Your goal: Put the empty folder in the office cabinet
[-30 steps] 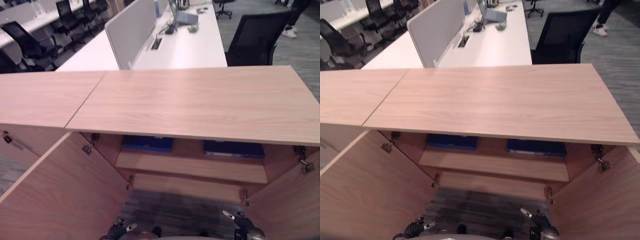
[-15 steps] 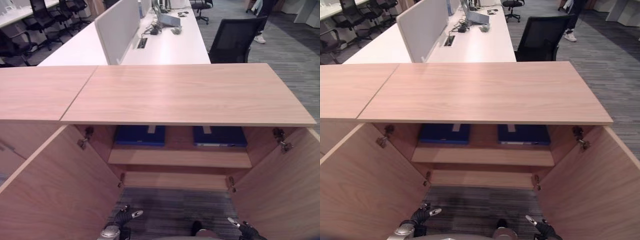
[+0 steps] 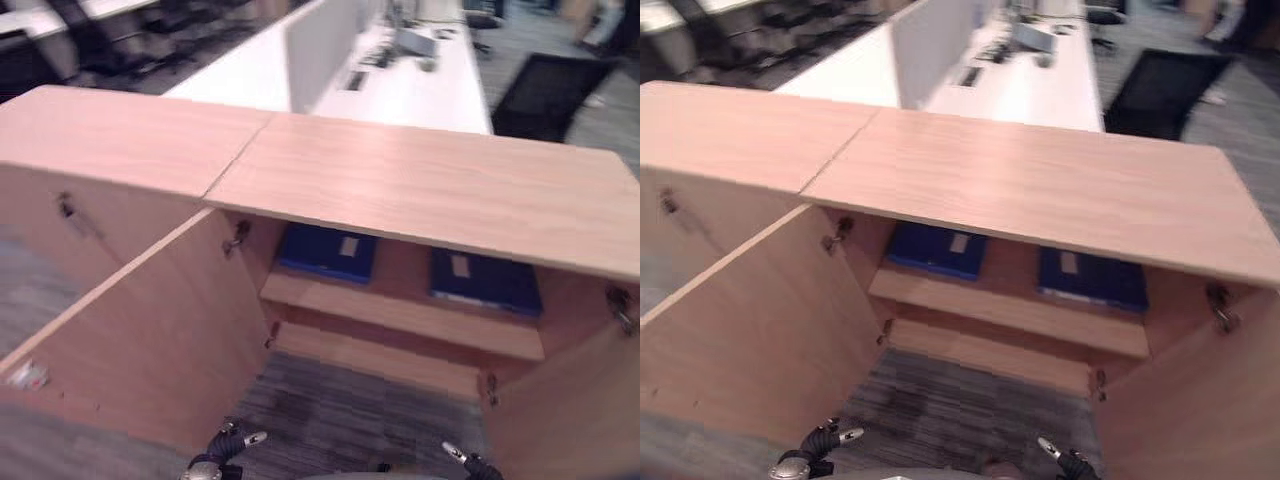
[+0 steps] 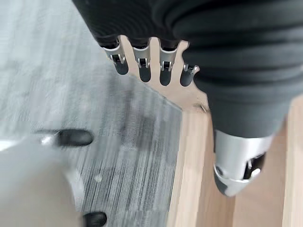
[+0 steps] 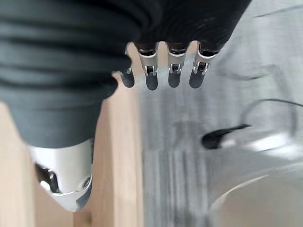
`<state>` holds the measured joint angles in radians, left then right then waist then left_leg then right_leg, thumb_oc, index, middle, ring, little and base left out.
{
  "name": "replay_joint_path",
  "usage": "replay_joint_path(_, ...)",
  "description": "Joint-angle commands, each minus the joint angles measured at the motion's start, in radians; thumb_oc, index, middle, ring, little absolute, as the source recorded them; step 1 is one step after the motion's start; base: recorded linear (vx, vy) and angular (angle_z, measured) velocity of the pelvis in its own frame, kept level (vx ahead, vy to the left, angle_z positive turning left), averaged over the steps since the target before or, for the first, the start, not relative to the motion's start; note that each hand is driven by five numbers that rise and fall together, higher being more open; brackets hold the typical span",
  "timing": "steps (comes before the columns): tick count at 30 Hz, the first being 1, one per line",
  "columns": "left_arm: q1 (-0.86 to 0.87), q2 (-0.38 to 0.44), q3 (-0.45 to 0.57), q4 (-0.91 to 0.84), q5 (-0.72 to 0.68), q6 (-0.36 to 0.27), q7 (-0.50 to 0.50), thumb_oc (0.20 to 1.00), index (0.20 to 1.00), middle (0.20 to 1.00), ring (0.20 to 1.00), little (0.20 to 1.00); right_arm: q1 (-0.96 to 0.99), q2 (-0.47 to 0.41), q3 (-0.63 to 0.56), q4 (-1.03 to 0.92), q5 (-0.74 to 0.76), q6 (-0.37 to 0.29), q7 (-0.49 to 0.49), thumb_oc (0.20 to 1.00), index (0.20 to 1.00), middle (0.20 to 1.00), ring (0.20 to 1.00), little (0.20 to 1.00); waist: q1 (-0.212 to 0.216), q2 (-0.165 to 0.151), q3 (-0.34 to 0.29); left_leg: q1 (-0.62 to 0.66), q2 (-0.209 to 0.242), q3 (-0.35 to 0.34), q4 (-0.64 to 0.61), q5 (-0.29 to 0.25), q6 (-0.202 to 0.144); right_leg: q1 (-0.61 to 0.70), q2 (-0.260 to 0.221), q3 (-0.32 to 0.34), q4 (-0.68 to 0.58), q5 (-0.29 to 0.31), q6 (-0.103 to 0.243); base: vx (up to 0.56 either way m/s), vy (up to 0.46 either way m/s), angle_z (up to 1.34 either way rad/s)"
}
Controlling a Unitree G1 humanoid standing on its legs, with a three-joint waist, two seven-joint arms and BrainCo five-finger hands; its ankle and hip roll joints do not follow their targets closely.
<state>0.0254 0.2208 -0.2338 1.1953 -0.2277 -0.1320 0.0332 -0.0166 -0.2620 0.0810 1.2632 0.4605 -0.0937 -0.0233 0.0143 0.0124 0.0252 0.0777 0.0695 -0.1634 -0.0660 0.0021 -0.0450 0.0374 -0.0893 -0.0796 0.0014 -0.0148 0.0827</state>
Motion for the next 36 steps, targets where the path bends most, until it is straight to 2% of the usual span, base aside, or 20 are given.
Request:
replay_joint_path(1, -0.071, 0.027, 0.033, -0.001, 0.0, -0.038, 0.02, 1.0, 1.0, 1.0, 1.0, 1.0, -0.008, 0.025, 0.01, -0.002, 0.01, -0.028, -0.002, 1.0, 1.0, 1.0, 1.0, 1.0, -0.002, -0.061, 0.0, -0.031, -0.068, -0.004, 0.023, -0.026, 0.003, 0.022, -0.029, -0.011, 0.023, -0.013, 0.06, 0.0, -0.084, 0.99)
replay_joint_path(2, -0.067, 0.026, 0.028, 0.001, 0.007, -0.039, 0.022, 1.0, 1.0, 1.0, 1.0, 1.0, 0.001, 0.025, 0.018, -0.006, -0.005, -0.03, -0.002, 1.0, 1.0, 1.0, 1.0, 1.0, 0.016, -0.062, 0.007, -0.033, -0.065, -0.054, 0.016, -0.018, -0.012, 0.046, -0.022, -0.061, 0.006, -0.031, 0.048, -0.03, -0.098, 0.93)
replay_joint_path(6, -0.055, 0.025, 0.048, 0.015, -0.006, -0.035, 0.026, 1.0, 1.0, 1.0, 1.0, 1.0, 0.011, 0.021, 0.015, -0.003, -0.02, -0.031, -0.009, 1.0, 1.0, 1.0, 1.0, 1.0, 0.064, -0.063, 0.026, -0.073, -0.062, -0.139, 0.024, 0.016, -0.044, 0.068, -0.009, -0.161, -0.018, -0.045, 0.03, -0.11, -0.091, 1.02)
replay_joint_path(7, -0.061, 0.025, 0.056, 0.019, -0.021, -0.036, 0.031, 1.0, 1.0, 1.0, 1.0, 1.0, 0.002, 0.017, 0.013, -0.001, -0.024, -0.035, -0.016, 1.0, 1.0, 1.0, 1.0, 1.0, 0.081, -0.067, 0.041, -0.116, -0.07, -0.174, 0.048, 0.03, -0.061, 0.077, -0.012, -0.213, -0.029, -0.046, 0.028, -0.21, -0.062, 1.58)
replay_joint_path(8, -0.063, 0.023, 0.06, 0.023, -0.026, -0.037, 0.034, 1.0, 1.0, 1.0, 1.0, 1.0, -0.005, 0.015, 0.014, -0.001, -0.029, -0.037, -0.022, 1.0, 1.0, 1.0, 1.0, 1.0, 0.092, -0.07, 0.049, -0.143, -0.074, -0.177, 0.07, 0.032, -0.065, 0.081, -0.016, -0.241, -0.033, -0.046, 0.028, -0.23, -0.016, 1.48)
replay_joint_path(10, -0.071, 0.012, 0.062, 0.017, -0.052, -0.04, 0.039, 1.0, 1.0, 1.0, 1.0, 1.0, -0.025, -0.001, 0.002, -0.005, -0.024, -0.04, -0.035, 1.0, 1.0, 1.0, 1.0, 1.0, 0.091, -0.077, 0.074, -0.206, -0.068, -0.077, 0.146, 0.027, -0.066, 0.08, -0.035, -0.286, -0.034, -0.04, 0.032, -0.23, 0.07, 0.97)
replay_joint_path(11, -0.072, 0.004, 0.065, 0.011, -0.061, -0.041, 0.042, 1.0, 1.0, 1.0, 1.0, 1.0, -0.035, -0.008, 0.001, -0.01, -0.02, -0.04, -0.035, 1.0, 1.0, 1.0, 1.0, 1.0, 0.08, -0.08, 0.079, -0.215, -0.031, 0.058, 0.177, 0.014, -0.055, 0.078, -0.049, -0.318, -0.031, -0.035, 0.032, -0.34, 0.161, 1.05)
replay_joint_path(12, -0.065, -0.002, 0.075, -0.004, -0.066, -0.041, 0.036, 1.0, 1.0, 1.0, 1.0, 1.0, -0.051, -0.015, -0.007, -0.012, -0.003, -0.039, -0.037, 1.0, 1.0, 1.0, 1.0, 1.0, 0.06, -0.084, 0.072, -0.201, 0.038, 0.277, 0.21, -0.003, -0.037, 0.066, -0.069, -0.372, -0.032, -0.02, 0.029, -0.29, 0.159, 1.22)
replay_joint_path(14, -0.05, -0.003, 0.082, 0.002, -0.059, -0.042, 0.033, 1.0, 1.0, 1.0, 1.0, 1.0, -0.055, -0.015, -0.017, 0.0, 0.015, -0.039, -0.035, 1.0, 1.0, 1.0, 1.0, 1.0, 0.065, -0.081, 0.064, -0.166, 0.052, 0.333, 0.238, -0.043, -0.047, 0.08, -0.078, -0.399, -0.038, -0.014, 0.027, -0.13, 0.155, 1.17)
replay_joint_path(15, -0.045, -0.005, 0.081, 0.009, -0.053, -0.041, 0.034, 1.0, 1.0, 1.0, 1.0, 1.0, -0.047, -0.007, -0.018, 0.002, 0.017, -0.035, -0.029, 1.0, 1.0, 1.0, 1.0, 1.0, 0.061, -0.072, 0.045, -0.121, 0.038, 0.311, 0.174, -0.046, -0.052, 0.087, -0.077, -0.416, -0.035, -0.011, 0.033, 0.0, 0.119, 0.67)
replay_joint_path(18, -0.043, 0.001, 0.074, 0.013, -0.039, -0.035, 0.032, 1.0, 1.0, 1.0, 1.0, 1.0, -0.035, 0.001, -0.019, 0.005, 0.011, -0.036, -0.028, 1.0, 1.0, 1.0, 1.0, 1.0, 0.064, -0.072, 0.03, -0.105, 0.015, 0.281, 0.121, -0.031, -0.045, 0.088, -0.082, -0.425, -0.01, -0.013, 0.037, 0.06, 0.146, 0.47)
replay_joint_path(20, -0.048, 0.013, 0.066, 0.008, -0.017, -0.025, 0.027, 1.0, 1.0, 1.0, 1.0, 1.0, -0.024, 0.014, -0.026, 0.006, 0.008, -0.026, -0.022, 1.0, 1.0, 1.0, 1.0, 1.0, 0.059, -0.063, 0.019, -0.069, -0.016, 0.254, 0.036, -0.014, -0.015, 0.058, -0.113, -0.434, 0.099, -0.035, 0.047, 0.05, 0.236, 0.54)
replay_joint_path(22, -0.051, 0.016, 0.06, 0.005, -0.007, -0.027, 0.027, 1.0, 1.0, 1.0, 1.0, 1.0, -0.022, 0.019, -0.026, 0.006, 0.006, -0.025, -0.022, 1.0, 1.0, 1.0, 1.0, 1.0, 0.059, -0.058, 0.02, -0.054, -0.028, 0.242, 0.012, -0.009, -0.003, 0.041, -0.131, -0.435, 0.152, -0.043, 0.053, 0.01, 0.189, 0.26)
replay_joint_path(24, -0.058, 0.024, 0.053, 0.008, 0.016, -0.024, 0.032, 1.0, 1.0, 1.0, 1.0, 1.0, -0.026, 0.027, -0.025, 0.008, 0.004, -0.019, -0.021, 1.0, 1.0, 1.0, 1.0, 1.0, 0.054, -0.05, 0.024, -0.033, -0.043, 0.223, -0.009, -0.012, 0.015, 0.011, -0.169, -0.428, 0.238, -0.035, 0.068, 0.0, 0.198, 0.25)
replay_joint_path(25, -0.07, 0.033, 0.057, 0.012, 0.004, -0.025, 0.034, 1.0, 1.0, 1.0, 1.0, 1.0, -0.03, 0.038, -0.026, 0.008, 0.009, -0.016, -0.017, 1.0, 1.0, 1.0, 1.0, 1.0, 0.048, -0.048, 0.037, -0.026, -0.054, 0.203, -0.013, -0.008, 0.026, -0.012, -0.188, -0.384, 0.296, 0.002, 0.093, -0.01, 0.108, 0.42)
replay_joint_path(26, -0.073, 0.036, 0.065, 0.021, -0.01, -0.029, 0.035, 1.0, 1.0, 1.0, 1.0, 1.0, -0.031, 0.045, -0.02, 0.011, 0.018, -0.017, -0.013, 1.0, 1.0, 1.0, 1.0, 1.0, 0.041, -0.051, 0.039, -0.023, -0.057, 0.18, -0.017, -0.009, 0.025, -0.022, -0.15, -0.288, 0.251, -0.017, 0.09, 0.02, 0.025, 0.53)
replay_joint_path(27, -0.075, 0.039, 0.065, 0.027, -0.014, -0.034, 0.034, 1.0, 1.0, 1.0, 1.0, 1.0, -0.031, 0.049, -0.013, 0.011, 0.024, -0.018, -0.01, 1.0, 1.0, 1.0, 1.0, 1.0, 0.037, -0.056, 0.036, -0.027, -0.064, 0.166, -0.018, -0.007, 0.024, -0.022, -0.117, -0.225, 0.174, -0.023, 0.078, 0.03, -0.024, 0.46)
replay_joint_path(28, -0.075, 0.039, 0.065, 0.027, -0.014, -0.034, 0.034, 1.0, 1.0, 1.0, 1.0, 1.0, -0.031, 0.049, -0.014, 0.011, 0.025, -0.019, -0.01, 1.0, 1.0, 1.0, 1.0, 1.0, 0.038, -0.056, 0.034, -0.03, -0.063, 0.167, -0.019, -0.003, 0.024, -0.023, -0.115, -0.225, 0.168, -0.017, 0.078, 0.04, -0.038, 0.34)
replay_joint_path(30, -0.074, 0.038, 0.055, 0.03, -0.004, -0.036, 0.035, 1.0, 1.0, 1.0, 1.0, 1.0, -0.036, 0.045, -0.005, 0.012, 0.018, -0.017, -0.015, 1.0, 1.0, 1.0, 1.0, 1.0, 0.033, -0.057, 0.028, -0.036, -0.068, 0.154, -0.021, -0.002, 0.022, -0.031, -0.093, -0.171, 0.103, -0.001, 0.084, 0.05, -0.02, 0.3)
replay_joint_path(36, -0.058, 0.023, 0.068, 0.052, -0.005, -0.044, 0.038, 1.0, 1.0, 1.0, 1.0, 1.0, -0.008, 0.043, 0.003, 0.016, 0.001, -0.022, -0.01, 1.0, 1.0, 1.0, 1.0, 1.0, 0.026, -0.058, -0.004, -0.028, -0.074, 0.144, -0.021, -0.014, 0.01, 0.026, -0.081, -0.176, -0.013, 0.035, 0.081, 0.1, -0.024, 0.07)
